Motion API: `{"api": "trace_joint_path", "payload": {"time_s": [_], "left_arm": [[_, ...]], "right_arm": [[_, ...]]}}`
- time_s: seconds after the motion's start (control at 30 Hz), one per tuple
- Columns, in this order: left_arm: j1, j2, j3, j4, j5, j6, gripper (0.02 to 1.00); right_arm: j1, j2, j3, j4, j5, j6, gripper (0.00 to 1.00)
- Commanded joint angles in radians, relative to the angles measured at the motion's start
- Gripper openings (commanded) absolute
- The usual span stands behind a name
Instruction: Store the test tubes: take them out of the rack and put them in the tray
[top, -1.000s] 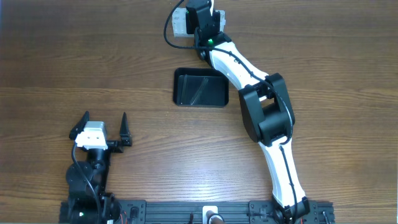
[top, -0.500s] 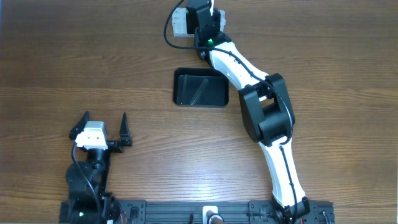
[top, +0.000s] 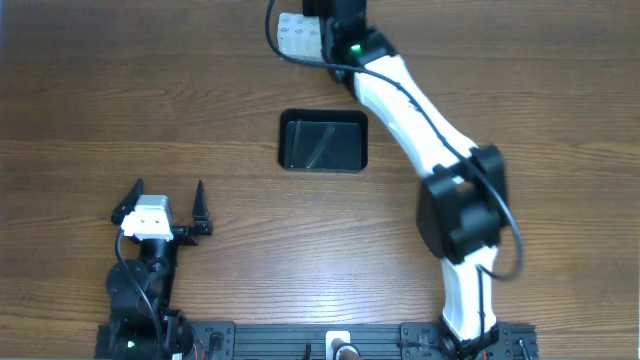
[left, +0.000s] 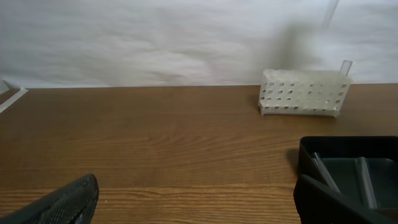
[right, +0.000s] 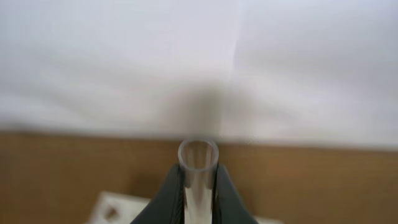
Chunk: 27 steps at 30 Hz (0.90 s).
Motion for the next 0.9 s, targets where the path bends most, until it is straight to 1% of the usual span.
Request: {"api": "trace_joint_path", "payload": {"time_s": [0.03, 0.13, 0.2, 0.3, 0.33, 0.43, 0.53, 0.63, 0.73, 0.9], "left_arm": [[0.008, -0.008, -0.005, -0.004, 0.01, 0.014, 1.0], [0.008, -0.008, -0.005, -0.004, 0.01, 0.014, 1.0], [0.008, -0.008, -0.005, -0.004, 0.01, 0.014, 1.0], [0.008, -0.008, -0.005, -0.004, 0.01, 0.014, 0.998], [0.008, -0.008, -0.005, -0.004, 0.01, 0.014, 1.0], [0.008, -0.008, -0.005, -0.005, 0.01, 0.014, 1.0], [0.008, -0.008, -0.005, -0.004, 0.01, 0.014, 0.998], [0.008, -0.008, -0.005, -0.004, 0.01, 0.014, 1.0], [0.008, -0.008, -0.005, -0.004, 0.01, 0.014, 1.0], [0.008, -0.008, -0.005, -0.004, 0.01, 0.014, 1.0]], "right_arm": [[-0.002, -0.193, 0.029, -0.102, 0.013, 0.017, 0.042], [0.005, -0.274, 0.029, -0.326, 0.012, 0.095, 0.042], [0.008, -0.306, 0.028, -0.504, -0.011, 0.15, 0.034], [0.005, -0.308, 0.025, -0.732, -0.094, 0.195, 0.038], [-0.001, -0.298, 0.012, -0.816, -0.135, 0.211, 0.04], [-0.007, -0.264, -0.051, -0.918, -0.196, 0.236, 0.042], [-0.007, -0.242, -0.158, -0.9, -0.231, 0.264, 0.047], [-0.005, -0.223, -0.266, -0.842, -0.248, 0.296, 0.047], [-0.005, -0.214, -0.336, -0.785, -0.249, 0.319, 0.045], [-0.004, -0.212, -0.405, -0.637, -0.249, 0.339, 0.04]]}}
